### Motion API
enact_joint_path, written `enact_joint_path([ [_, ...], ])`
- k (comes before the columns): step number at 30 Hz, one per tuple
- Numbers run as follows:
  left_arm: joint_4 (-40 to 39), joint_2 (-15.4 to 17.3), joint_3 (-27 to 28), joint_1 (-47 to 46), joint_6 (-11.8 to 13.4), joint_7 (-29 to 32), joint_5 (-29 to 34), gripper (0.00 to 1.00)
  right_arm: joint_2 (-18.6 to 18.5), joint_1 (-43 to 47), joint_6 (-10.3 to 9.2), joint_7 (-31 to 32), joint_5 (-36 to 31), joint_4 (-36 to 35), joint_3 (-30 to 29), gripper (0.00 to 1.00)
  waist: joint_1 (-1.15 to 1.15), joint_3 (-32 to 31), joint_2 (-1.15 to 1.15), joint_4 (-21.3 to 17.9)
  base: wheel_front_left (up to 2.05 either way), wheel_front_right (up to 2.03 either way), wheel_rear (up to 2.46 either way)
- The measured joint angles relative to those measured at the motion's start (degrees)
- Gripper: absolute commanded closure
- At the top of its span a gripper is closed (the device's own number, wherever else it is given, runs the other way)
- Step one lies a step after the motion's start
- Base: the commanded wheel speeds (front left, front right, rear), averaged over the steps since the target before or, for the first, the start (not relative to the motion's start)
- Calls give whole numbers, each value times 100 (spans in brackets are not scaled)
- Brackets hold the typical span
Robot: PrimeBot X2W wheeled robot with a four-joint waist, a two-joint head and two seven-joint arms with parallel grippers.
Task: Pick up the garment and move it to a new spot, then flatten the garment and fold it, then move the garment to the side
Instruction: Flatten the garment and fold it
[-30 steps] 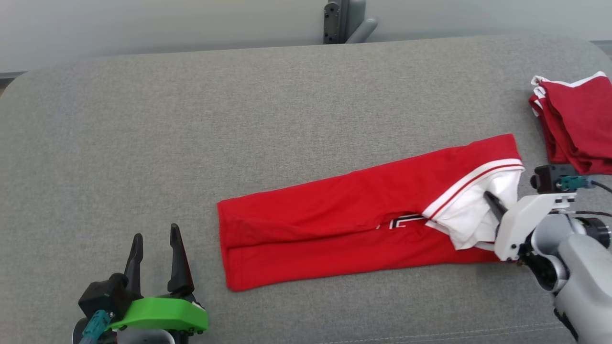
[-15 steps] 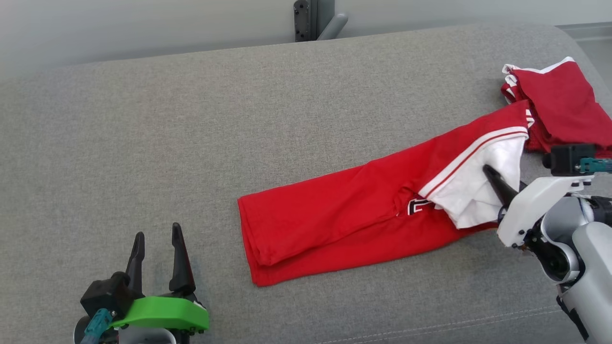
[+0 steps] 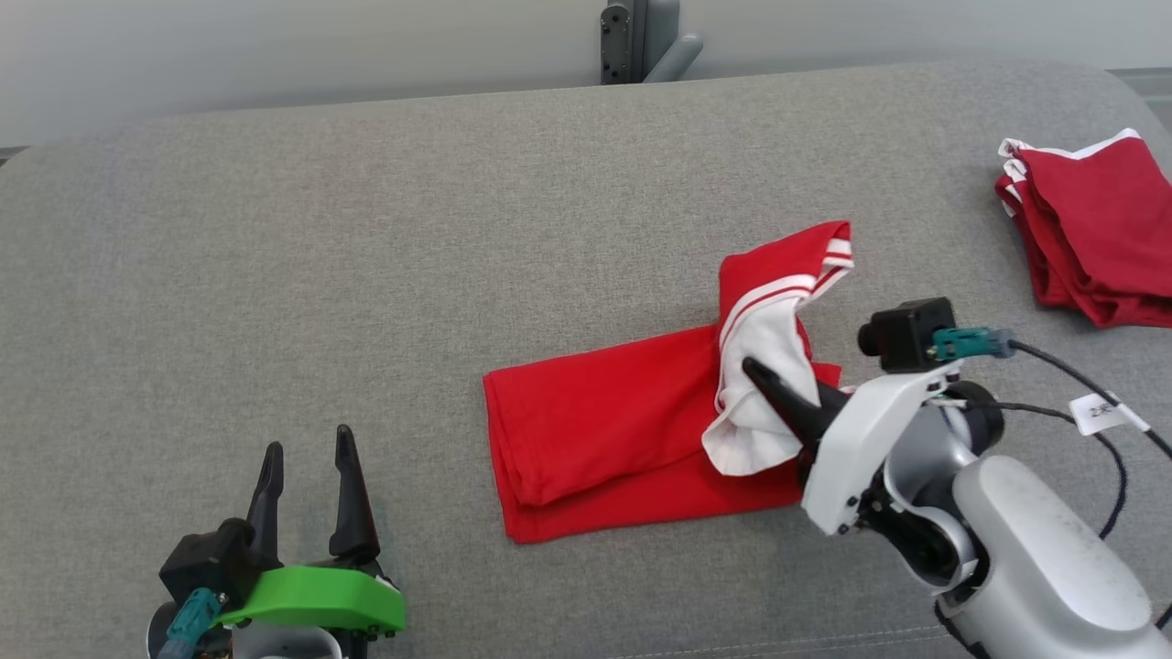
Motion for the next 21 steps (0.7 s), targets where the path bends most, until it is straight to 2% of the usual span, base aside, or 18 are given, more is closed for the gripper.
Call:
enact_joint_path([
  [8, 20, -9, -70, -100, -4, 1, -1, 0, 620, -387, 0, 7, -62, 512, 699, 100, 0, 13, 0, 204, 0, 0, 0],
  [15, 75, -13, -153, -153, -27, 0, -18, 0, 983, -744, 0, -19, -214, 1547, 867, 100, 0, 38, 0, 438, 0, 0, 0],
  [21, 80, -14, -214, -200, -18, 1, -59, 0, 1254, -1059, 0, -147, -245, 2168, 1159, 100, 0, 85, 0, 578, 0, 0, 0],
])
